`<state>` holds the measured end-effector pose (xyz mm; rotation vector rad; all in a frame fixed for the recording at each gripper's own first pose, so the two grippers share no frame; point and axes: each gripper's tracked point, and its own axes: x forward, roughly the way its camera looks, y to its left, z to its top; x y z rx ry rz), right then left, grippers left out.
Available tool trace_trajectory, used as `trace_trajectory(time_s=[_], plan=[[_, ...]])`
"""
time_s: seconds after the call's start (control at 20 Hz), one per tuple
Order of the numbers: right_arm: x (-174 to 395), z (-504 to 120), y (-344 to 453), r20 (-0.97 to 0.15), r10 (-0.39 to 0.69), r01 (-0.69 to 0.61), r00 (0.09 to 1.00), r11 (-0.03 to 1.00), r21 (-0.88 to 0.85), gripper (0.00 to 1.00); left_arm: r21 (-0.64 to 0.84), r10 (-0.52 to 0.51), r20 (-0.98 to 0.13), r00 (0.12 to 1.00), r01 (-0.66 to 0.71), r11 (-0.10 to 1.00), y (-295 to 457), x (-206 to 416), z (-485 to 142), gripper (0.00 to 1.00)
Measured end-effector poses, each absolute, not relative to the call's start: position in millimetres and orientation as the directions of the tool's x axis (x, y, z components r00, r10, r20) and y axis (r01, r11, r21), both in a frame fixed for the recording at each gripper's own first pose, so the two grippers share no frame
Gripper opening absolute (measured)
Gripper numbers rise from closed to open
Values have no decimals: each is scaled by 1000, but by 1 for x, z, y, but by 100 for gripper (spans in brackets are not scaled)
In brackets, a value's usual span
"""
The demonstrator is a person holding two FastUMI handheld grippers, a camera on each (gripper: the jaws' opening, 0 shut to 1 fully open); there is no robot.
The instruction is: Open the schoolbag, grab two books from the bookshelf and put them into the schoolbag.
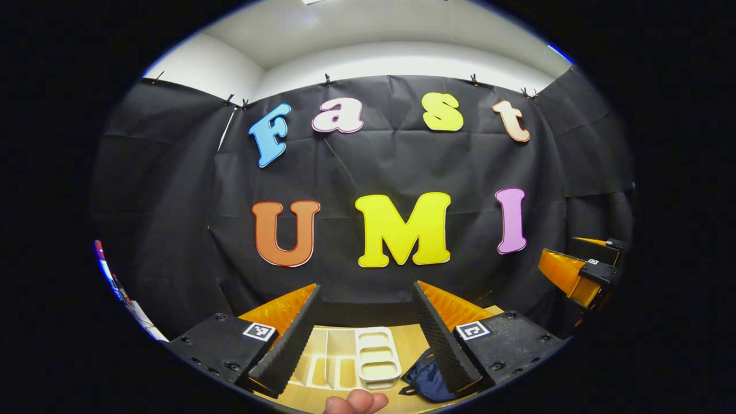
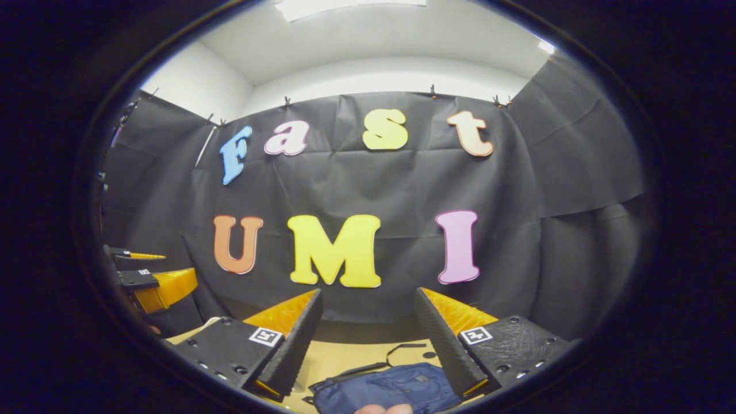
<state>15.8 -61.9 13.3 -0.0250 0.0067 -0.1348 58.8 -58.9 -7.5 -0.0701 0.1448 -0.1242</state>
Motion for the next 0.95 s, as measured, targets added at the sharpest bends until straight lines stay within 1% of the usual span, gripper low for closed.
trace_trajectory(time_s=[0.05,0.15,0.25,0.35,0.4,0.45,0.5,0.65,0.7,0.75,0.8,0.85,0.9,0.95], plan=[[15,13,-62,-9,-143,143,990,990,-19,99,-99,-140,-147,979,126,987,-64,56,-9,98],[13,10,-64,-19,-161,161,987,987,1,99,-152,-196,-157,968,172,973,-80,51,-11,98],[15,7,-67,-33,-173,174,984,985,11,99,-168,-186,-162,969,159,973,-75,55,-12,98],[16,9,-70,-31,-186,186,982,982,10,99,-151,-168,-158,973,145,978,-68,60,-11,98],[15,13,-72,-20,-195,195,981,981,8,93,-137,-161,-151,975,141,981,-67,64,-9,98],[16,14,-73,-13,-201,201,979,979,5,93,-123,-155,-147,977,138,983,-65,67,-7,98],[15,17,-75,-8,-207,207,978,978,-1,99,-112,-151,-140,979,135,984,-64,70,-5,98],[15,26,-79,7,-221,222,975,975,-7,99,-109,-157,-133,979,143,984,-67,76,2,98],[15,29,-80,14,-227,227,974,974,-8,96,-109,-159,-130,979,146,983,-68,77,3,100],[15,32,-82,19,-232,232,973,973,-9,96,-111,-163,-130,978,149,983,-69,79,3,100],[15,34,-84,24,-237,237,971,971,-10,99,-113,-166,-128,978,152,982,-71,81,5,98],[15,37,-85,26,-241,241,970,971,-7,99,-115,-168,-124,978,153,981,-72,84,7,96],[15,40,-86,25,-240,240,970,971,-5,96,-119,-172,-116,978,158,980,-73,88,10,94],[16,40,-89,23,-244,244,969,970,-8,99,-120,-176,-110,978,163,979,-75,90,13,98]])
